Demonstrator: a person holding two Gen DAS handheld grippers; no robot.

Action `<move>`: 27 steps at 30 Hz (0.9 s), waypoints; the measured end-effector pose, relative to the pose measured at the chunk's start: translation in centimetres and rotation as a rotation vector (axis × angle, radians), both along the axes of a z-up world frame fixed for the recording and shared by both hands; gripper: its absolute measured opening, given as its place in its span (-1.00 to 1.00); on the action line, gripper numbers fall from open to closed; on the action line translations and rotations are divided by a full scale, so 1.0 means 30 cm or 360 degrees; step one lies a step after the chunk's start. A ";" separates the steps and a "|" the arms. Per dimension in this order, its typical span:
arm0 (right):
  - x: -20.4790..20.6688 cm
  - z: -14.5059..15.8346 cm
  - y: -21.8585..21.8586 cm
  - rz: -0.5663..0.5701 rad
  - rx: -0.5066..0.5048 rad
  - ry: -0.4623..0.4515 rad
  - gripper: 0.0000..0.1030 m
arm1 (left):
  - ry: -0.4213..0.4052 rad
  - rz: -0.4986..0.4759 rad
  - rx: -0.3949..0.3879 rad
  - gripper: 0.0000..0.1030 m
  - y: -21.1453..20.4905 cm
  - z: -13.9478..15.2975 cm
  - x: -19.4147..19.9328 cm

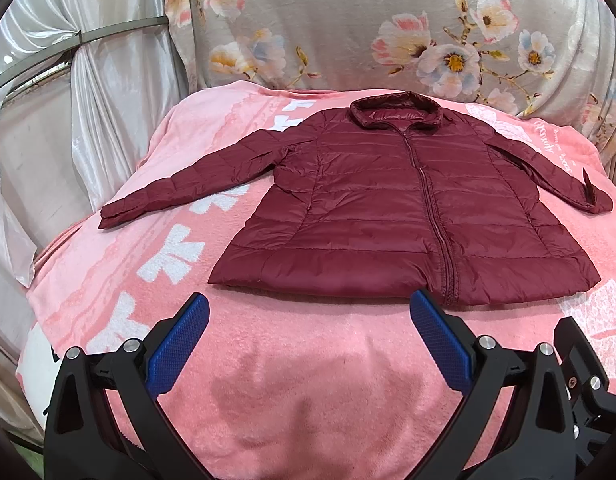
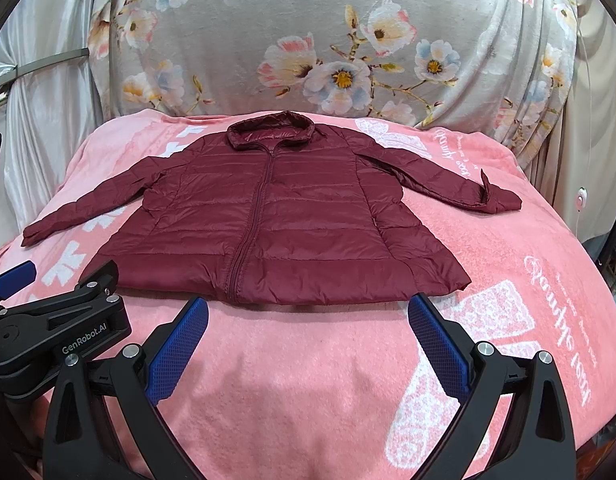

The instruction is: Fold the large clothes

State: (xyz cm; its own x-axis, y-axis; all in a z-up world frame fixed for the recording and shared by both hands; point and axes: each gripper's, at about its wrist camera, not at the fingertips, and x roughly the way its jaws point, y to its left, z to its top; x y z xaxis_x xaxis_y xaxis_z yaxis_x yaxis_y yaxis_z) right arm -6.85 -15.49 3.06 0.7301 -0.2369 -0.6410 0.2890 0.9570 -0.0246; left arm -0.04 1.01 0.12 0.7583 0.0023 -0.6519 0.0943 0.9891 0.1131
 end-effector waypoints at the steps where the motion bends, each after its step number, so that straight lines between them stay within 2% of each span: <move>1: 0.003 0.000 0.006 0.0000 0.0002 0.0002 0.90 | 0.0001 0.0000 0.0001 0.90 0.002 -0.001 0.002; 22: 0.039 -0.067 -0.036 -0.0009 0.0045 0.0052 0.90 | 0.0058 0.0007 0.0041 0.90 -0.029 -0.072 0.037; 27: 0.079 -0.084 -0.087 -0.0034 0.0028 0.0057 0.90 | 0.0079 0.0014 0.0035 0.90 -0.027 -0.085 0.077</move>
State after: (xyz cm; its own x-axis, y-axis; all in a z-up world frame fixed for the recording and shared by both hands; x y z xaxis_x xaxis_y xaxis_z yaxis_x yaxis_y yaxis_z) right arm -4.47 -18.11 0.55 0.7016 -0.2408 -0.6707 0.3085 0.9510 -0.0188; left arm 2.28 0.20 -2.45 0.7248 0.0237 -0.6885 0.0915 0.9872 0.1304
